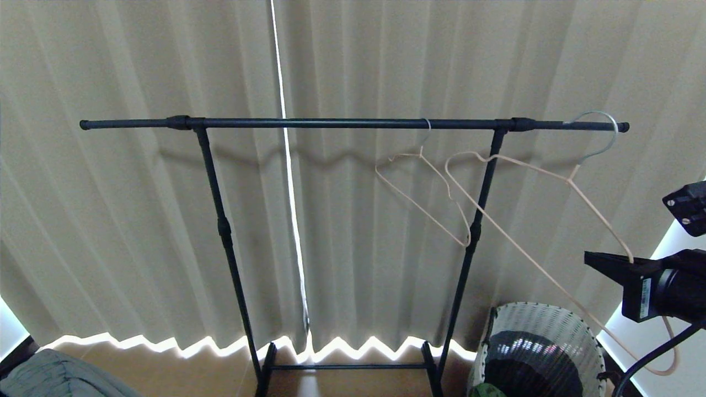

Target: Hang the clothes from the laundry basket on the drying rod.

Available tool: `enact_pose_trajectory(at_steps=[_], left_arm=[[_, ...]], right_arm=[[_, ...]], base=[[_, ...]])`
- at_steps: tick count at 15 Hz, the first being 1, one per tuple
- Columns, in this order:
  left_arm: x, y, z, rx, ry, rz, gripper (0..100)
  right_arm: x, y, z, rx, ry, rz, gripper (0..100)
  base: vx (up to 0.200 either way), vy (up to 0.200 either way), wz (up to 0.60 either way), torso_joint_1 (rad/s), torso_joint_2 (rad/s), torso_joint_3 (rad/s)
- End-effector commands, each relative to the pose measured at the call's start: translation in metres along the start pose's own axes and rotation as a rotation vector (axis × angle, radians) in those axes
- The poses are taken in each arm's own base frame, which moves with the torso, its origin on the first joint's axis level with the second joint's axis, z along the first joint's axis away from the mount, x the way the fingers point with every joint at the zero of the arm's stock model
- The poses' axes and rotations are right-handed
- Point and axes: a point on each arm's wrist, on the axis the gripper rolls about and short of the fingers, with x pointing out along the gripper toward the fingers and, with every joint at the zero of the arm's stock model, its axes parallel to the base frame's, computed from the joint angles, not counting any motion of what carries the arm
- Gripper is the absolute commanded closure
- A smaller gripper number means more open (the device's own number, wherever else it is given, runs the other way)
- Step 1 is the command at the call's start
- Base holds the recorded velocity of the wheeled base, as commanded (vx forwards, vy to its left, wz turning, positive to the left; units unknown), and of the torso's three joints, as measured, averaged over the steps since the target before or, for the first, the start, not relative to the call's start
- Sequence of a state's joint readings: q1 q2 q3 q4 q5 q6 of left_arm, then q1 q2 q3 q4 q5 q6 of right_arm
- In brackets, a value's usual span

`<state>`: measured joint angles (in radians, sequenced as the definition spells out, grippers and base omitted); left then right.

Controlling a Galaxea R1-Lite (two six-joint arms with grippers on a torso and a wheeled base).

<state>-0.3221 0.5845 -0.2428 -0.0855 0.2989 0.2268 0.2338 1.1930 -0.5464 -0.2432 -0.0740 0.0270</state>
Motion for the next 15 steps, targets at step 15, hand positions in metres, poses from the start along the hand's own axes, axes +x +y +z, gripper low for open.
enact_pose_trajectory(at_steps=[15], left_arm=[[0.109, -0.003, 0.106, -0.090, 0.148, 0.011, 100]], right_arm=[[0.012, 0.066, -0.015, -0.059, 0.073, 0.444, 100]], base=[[0.000, 0.000, 0.00, 0.000, 0.00, 0.000]])
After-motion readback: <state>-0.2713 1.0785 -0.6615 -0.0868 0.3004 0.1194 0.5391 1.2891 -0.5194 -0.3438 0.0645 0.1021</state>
